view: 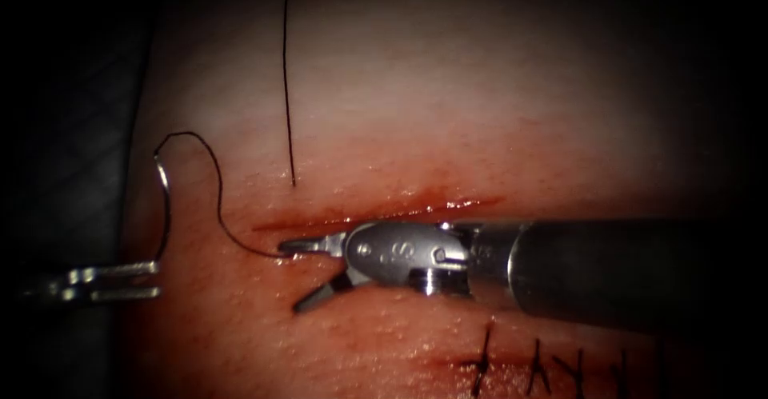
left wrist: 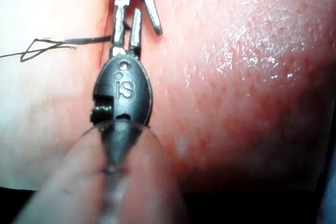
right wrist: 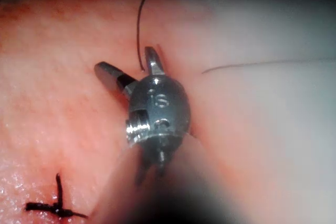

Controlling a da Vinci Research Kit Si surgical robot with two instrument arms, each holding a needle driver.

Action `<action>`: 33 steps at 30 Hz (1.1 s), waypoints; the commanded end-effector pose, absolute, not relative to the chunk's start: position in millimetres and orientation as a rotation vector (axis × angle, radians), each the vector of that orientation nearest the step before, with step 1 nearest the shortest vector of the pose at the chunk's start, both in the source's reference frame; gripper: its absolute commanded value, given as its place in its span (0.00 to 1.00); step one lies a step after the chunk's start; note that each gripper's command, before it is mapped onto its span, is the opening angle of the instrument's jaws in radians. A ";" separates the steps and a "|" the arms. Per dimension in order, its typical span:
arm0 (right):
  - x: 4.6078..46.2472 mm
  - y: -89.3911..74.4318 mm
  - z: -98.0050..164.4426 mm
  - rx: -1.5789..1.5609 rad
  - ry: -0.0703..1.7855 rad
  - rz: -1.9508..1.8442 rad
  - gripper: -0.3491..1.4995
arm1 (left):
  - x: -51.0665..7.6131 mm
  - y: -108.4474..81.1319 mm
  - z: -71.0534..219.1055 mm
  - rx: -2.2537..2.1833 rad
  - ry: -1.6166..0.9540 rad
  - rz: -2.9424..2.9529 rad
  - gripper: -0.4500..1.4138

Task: Wound Closure
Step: Use the right gripper to pull the suture through until a short suture tail remains.

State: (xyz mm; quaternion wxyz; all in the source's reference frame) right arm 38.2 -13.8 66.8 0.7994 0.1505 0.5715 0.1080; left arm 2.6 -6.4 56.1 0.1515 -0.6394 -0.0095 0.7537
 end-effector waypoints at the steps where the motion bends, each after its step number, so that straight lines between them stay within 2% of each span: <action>1: 39.3 -13.7 67.6 0.317 1.229 0.234 0.70 | 2.1 -6.4 56.9 -1.834 -0.027 2.164 0.00; 4: 39.8 -13.8 67.9 0.317 1.218 0.229 0.62 | 2.2 -6.4 57.0 -1.829 -0.022 2.164 0.00; 5: 40.0 -13.9 68.2 0.321 1.205 0.221 0.44 | 2.3 -6.4 56.9 -1.824 -0.014 2.161 0.00; 6: 40.0 -14.0 68.4 0.322 1.203 0.219 0.19 | 2.4 -6.4 56.9 -1.822 -0.013 2.162 0.00; 7: 39.7 -14.0 68.5 0.327 1.195 0.221 0.00 | 2.5 -6.4 56.9 -1.824 -0.012 2.159 0.00; 12: 37.9 -14.0 68.8 0.313 1.101 0.281 0.00 | 2.9 -6.4 56.9 -1.817 -0.009 2.164 0.00; 25: 36.3 -20.9 62.0 0.385 1.113 0.244 0.00 | 2.1 -8.6 57.3 -1.820 0.023 2.175 0.00; 33: 38.2 -28.4 58.1 0.443 1.149 0.195 0.00 | 1.1 -11.9 56.6 -1.837 0.039 2.172 0.00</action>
